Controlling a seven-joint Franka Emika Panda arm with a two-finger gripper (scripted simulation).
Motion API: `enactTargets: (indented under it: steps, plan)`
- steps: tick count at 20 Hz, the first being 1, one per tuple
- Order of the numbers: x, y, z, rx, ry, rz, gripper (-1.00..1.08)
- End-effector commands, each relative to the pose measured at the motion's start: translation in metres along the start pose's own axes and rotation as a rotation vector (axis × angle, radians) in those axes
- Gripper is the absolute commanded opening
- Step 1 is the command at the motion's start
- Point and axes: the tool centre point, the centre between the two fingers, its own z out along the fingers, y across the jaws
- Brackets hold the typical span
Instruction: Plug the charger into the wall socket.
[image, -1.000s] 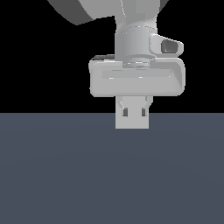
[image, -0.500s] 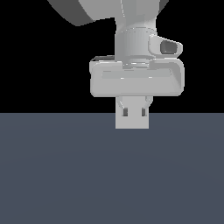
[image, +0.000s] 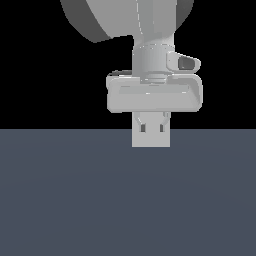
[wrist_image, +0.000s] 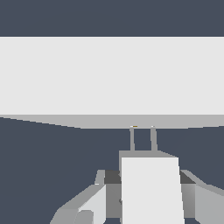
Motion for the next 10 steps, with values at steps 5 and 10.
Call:
enactTargets:
  steps: [5,10]
  plan:
    - [0.0158,0.0001,0.0028,0.0,0.0,0.0,-1.0]
    - [0.0173,0.0003,0.0031,0.0,0.0,0.001,-1.0]
